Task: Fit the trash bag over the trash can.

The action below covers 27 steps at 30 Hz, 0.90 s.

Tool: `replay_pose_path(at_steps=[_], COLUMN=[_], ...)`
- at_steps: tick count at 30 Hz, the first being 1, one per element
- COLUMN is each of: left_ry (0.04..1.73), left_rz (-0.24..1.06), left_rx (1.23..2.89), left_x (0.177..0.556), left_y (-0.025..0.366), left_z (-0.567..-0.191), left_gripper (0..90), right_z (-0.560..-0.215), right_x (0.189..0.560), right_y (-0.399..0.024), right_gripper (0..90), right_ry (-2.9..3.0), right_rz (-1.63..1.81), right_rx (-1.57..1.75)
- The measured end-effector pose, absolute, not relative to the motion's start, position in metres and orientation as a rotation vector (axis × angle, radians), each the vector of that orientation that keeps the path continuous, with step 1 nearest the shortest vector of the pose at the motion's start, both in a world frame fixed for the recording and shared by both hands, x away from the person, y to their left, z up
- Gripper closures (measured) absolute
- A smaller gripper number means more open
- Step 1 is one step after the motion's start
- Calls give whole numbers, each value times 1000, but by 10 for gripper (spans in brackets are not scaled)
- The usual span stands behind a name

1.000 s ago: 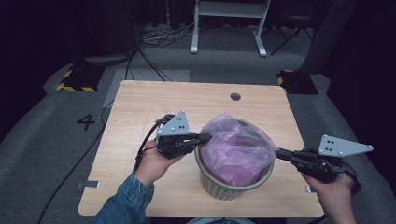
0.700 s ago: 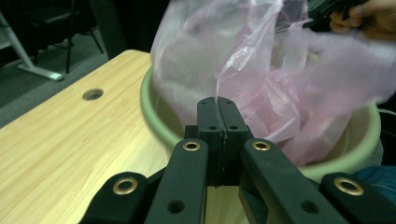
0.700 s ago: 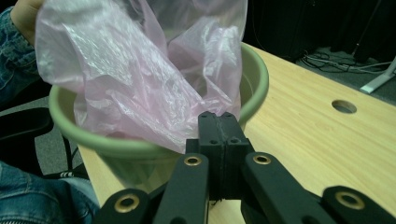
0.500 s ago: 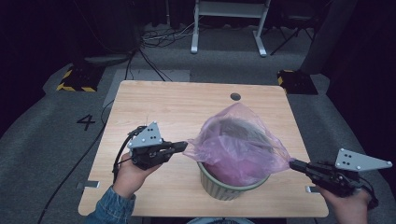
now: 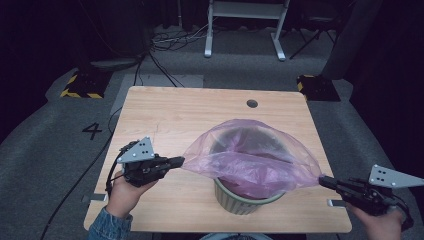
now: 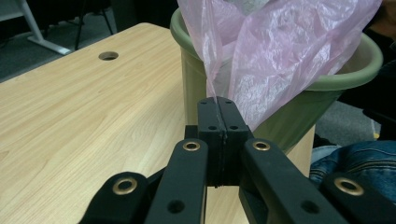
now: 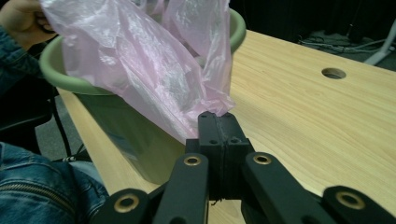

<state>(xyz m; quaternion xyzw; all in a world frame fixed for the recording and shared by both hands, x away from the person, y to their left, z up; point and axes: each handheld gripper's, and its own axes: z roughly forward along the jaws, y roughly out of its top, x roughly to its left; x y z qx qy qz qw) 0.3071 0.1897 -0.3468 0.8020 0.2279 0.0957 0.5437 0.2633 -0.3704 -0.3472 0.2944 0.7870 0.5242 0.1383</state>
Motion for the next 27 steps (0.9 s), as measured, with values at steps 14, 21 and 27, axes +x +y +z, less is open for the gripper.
replay_pose_path(at_steps=[14, 21, 27], left_ry=[509, 525, 537], left_rz=[199, 226, 244], left_rx=[1809, 1851, 1902], left_x=[336, 357, 373], left_y=[174, 155, 141], left_z=[-311, -298, -307], left_gripper=[443, 424, 457], right_z=[-305, -292, -300], right_x=[282, 314, 340], right_y=[-360, -339, -322], right_gripper=[366, 418, 465], right_ry=[2156, 2193, 2259], right_rz=[1555, 1497, 1443], right_rx=[774, 769, 764])
